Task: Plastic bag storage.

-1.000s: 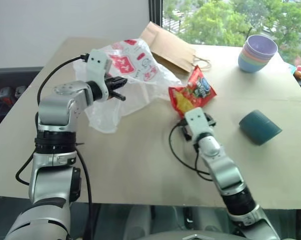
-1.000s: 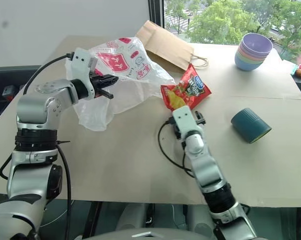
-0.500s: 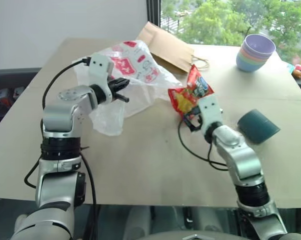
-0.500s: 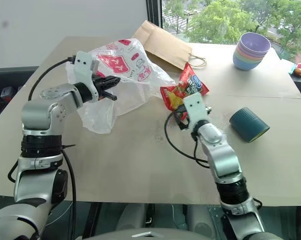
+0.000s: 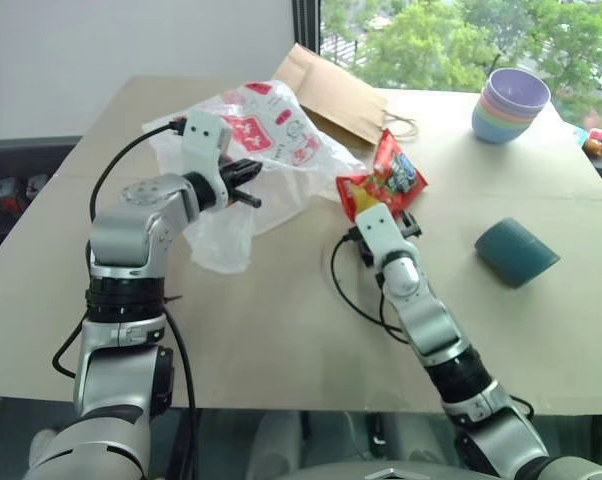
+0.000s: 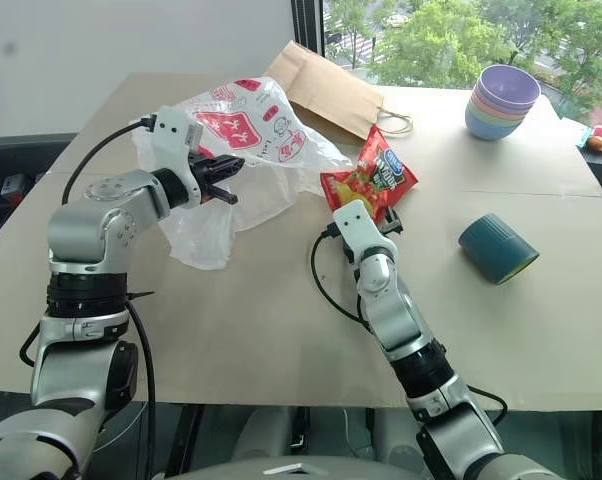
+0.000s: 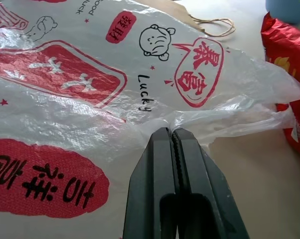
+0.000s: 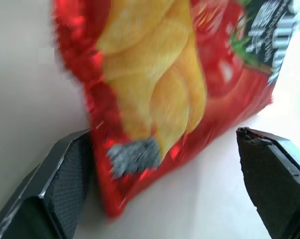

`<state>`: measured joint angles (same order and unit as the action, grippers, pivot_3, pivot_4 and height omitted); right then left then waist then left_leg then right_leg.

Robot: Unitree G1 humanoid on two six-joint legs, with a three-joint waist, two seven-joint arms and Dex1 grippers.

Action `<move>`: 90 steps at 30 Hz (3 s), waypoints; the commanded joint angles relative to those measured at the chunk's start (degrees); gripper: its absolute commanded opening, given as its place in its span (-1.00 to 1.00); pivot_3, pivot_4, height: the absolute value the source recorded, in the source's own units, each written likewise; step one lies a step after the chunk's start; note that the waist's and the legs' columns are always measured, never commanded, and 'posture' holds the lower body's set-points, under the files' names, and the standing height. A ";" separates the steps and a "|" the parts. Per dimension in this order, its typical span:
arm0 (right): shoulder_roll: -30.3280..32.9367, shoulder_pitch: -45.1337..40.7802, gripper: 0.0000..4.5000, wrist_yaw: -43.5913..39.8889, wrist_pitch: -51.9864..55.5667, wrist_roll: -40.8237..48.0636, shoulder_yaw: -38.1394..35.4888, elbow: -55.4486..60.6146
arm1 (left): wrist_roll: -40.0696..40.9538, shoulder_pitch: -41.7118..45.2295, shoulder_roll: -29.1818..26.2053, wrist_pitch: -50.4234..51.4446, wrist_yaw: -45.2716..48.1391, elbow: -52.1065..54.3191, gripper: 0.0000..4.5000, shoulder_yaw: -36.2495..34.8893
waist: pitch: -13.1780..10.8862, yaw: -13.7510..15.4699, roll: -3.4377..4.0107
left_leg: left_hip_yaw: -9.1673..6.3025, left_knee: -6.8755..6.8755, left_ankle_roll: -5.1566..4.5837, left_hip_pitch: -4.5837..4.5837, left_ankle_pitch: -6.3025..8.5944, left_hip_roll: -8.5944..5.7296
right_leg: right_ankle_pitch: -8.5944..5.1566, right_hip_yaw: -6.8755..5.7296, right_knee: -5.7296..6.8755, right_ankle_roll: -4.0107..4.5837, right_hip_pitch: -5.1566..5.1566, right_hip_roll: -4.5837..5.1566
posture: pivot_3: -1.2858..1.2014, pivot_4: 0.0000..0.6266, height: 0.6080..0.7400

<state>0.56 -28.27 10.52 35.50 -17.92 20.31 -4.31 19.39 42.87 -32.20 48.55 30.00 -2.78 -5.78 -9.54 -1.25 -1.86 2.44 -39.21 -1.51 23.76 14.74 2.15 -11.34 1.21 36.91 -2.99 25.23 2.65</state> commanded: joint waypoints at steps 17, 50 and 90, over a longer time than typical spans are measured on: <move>17.26 10.68 -0.99 -22.89 -14.62 9.40 -9.07 27.03 | 2.27 5.70 3.25 1.08 -3.09 -0.97 -1.00 -3.09 | -0.05 0.39 0.07 | -0.02 0.02 -0.02 0.08 0.01 -0.02 | 0.00 0.00 -0.08 -0.01 0.00 0.01 | 0.03 -0.52 1.00; 18.96 -21.82 -0.99 -31.54 -44.94 -13.16 11.39 -10.25 | 17.12 10.38 -5.20 15.06 13.32 0.50 -1.00 -5.96 | -0.18 -1.01 0.03 | 0.03 -0.02 0.03 0.10 -0.02 0.03 | -0.01 0.09 -0.07 0.00 0.06 -0.08 | 0.03 -0.52 1.00; -2.23 -50.86 0.18 -23.18 -57.18 -14.75 9.28 -66.90 | 8.14 -6.20 -15.85 -0.47 4.93 7.10 1.00 -9.75 | -0.26 -2.24 0.05 | 0.14 0.61 0.47 0.10 -0.27 -0.01 | 0.06 0.11 0.10 0.14 0.45 0.08 | 0.03 -0.52 1.00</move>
<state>-2.66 -78.85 -13.69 -20.46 -33.22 30.75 -73.56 29.97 36.71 -46.48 51.83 35.17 2.76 -15.91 -9.80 -3.49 -1.80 2.57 -38.55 -1.02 23.85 14.46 2.13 -11.28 1.31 37.00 -2.84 25.69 2.73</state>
